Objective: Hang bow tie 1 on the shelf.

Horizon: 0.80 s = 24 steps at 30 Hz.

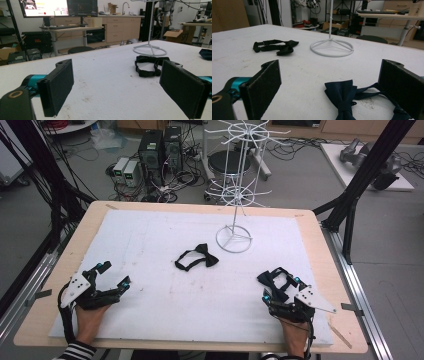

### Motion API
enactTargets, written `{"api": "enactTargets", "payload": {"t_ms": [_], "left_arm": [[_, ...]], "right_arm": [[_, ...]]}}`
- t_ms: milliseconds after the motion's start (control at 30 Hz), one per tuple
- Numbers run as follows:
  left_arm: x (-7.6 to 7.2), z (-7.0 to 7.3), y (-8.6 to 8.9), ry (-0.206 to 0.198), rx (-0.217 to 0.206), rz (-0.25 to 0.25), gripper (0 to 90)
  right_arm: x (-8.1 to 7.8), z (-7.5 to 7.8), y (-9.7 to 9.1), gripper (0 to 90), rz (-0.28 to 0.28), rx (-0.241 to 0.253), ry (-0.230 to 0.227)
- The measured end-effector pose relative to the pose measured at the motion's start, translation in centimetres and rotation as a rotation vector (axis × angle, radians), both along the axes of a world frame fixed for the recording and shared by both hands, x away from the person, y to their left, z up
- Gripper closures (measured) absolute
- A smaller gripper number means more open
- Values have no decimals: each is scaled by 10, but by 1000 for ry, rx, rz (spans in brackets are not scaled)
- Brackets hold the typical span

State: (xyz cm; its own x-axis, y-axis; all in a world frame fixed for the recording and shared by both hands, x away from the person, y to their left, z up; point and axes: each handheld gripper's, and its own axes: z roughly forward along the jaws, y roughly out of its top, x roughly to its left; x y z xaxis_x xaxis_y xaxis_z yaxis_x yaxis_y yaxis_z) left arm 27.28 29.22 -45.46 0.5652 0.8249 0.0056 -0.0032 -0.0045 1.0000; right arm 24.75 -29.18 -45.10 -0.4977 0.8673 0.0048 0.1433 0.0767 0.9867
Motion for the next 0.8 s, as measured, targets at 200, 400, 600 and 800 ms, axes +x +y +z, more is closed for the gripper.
{"api": "enactTargets", "payload": {"t_ms": [200, 400, 600, 800], "left_arm": [[0, 0, 0, -1, 0, 2, 125], [0, 0, 0, 0, 2, 5, 126], [0, 0, 0, -1, 3, 4, 126], [0, 0, 0, 0, 1, 6, 126]], "right_arm": [[0, 0, -2, 39, 3, 16, -16], [-1, -1, -3, 39, -2, 44, -10], [-1, 0, -2, 39, -4, 28, -12], [-1, 0, -1, 39, 1, 9, -16]]}}
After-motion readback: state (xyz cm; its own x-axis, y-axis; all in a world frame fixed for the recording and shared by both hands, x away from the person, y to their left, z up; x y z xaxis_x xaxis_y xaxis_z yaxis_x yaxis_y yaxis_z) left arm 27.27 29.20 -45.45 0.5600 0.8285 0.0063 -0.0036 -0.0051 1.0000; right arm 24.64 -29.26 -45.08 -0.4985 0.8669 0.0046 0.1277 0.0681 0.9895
